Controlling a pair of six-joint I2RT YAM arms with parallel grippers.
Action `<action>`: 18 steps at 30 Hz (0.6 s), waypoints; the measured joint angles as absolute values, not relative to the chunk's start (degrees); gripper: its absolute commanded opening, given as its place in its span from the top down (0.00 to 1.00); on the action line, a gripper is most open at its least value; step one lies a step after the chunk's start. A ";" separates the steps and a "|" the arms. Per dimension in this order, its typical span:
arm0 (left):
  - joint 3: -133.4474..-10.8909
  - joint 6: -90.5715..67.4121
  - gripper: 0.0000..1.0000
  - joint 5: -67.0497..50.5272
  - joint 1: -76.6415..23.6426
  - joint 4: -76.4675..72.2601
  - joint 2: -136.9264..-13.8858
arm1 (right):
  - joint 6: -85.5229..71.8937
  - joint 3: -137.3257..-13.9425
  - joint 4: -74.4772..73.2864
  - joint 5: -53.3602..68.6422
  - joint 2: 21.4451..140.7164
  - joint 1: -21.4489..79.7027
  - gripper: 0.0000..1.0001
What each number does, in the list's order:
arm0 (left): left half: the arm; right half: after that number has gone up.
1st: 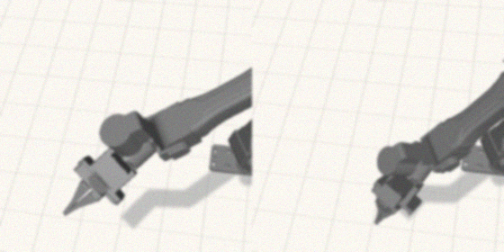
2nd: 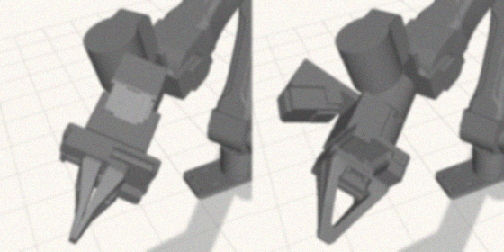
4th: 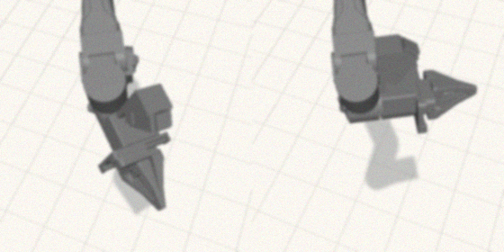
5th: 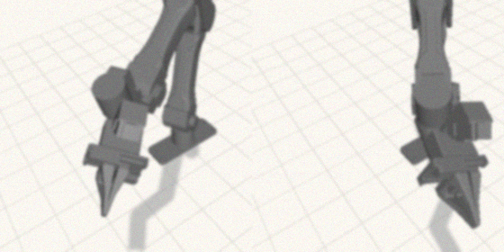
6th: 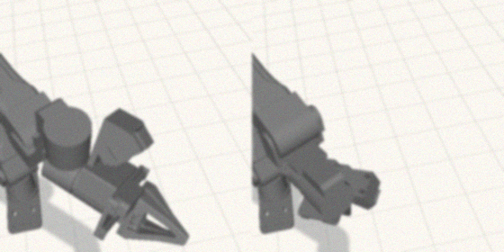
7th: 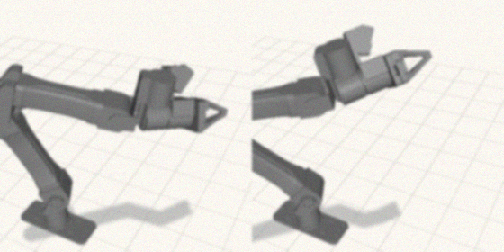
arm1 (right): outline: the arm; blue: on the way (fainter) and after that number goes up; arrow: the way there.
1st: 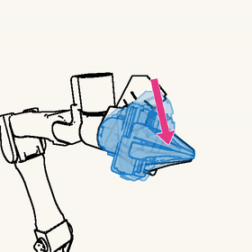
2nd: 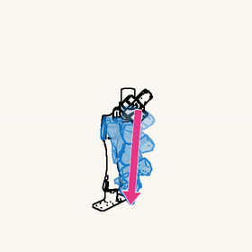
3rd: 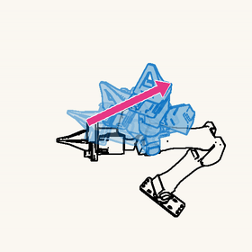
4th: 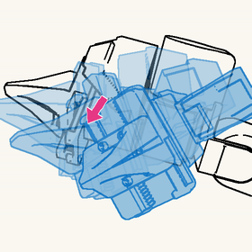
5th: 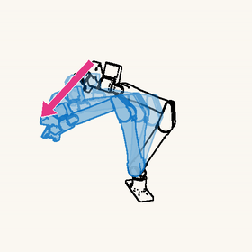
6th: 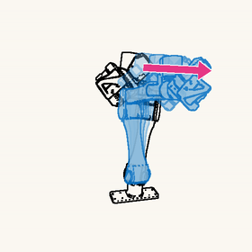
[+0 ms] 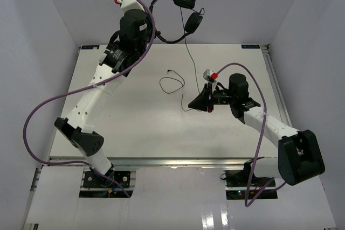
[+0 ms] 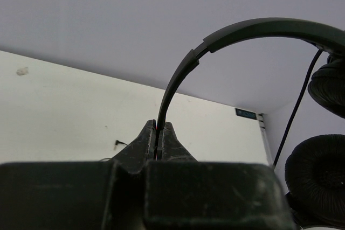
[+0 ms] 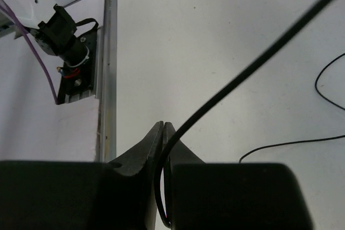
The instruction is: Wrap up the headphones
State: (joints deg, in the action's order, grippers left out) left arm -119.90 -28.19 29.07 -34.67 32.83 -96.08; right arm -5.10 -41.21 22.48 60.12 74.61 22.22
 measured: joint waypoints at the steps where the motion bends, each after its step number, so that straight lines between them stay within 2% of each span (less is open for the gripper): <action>1: -119.90 -27.64 1.00 29.72 -34.11 32.70 -96.66 | -1.95 -43.30 17.79 58.43 74.12 23.07 0.92; 5: -117.75 -25.24 1.00 32.56 -32.93 31.14 -98.60 | 10.43 -52.43 0.65 49.59 71.94 26.42 0.92; 10: -107.38 -22.30 1.00 34.11 -32.75 28.03 -99.01 | 25.86 -61.48 -15.61 33.43 68.14 32.35 0.92; 14: -99.61 -21.10 1.00 32.71 -32.73 27.07 -100.72 | 36.81 -66.82 -22.45 19.69 67.01 38.65 0.92; 18: -92.08 -20.94 1.00 28.59 -32.76 26.31 -101.43 | 43.60 -70.00 -25.36 9.76 67.03 39.53 0.92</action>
State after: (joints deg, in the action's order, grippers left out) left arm -92.08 -20.94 28.59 -32.76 26.31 -101.43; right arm 43.60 -70.00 -25.36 9.76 67.03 39.53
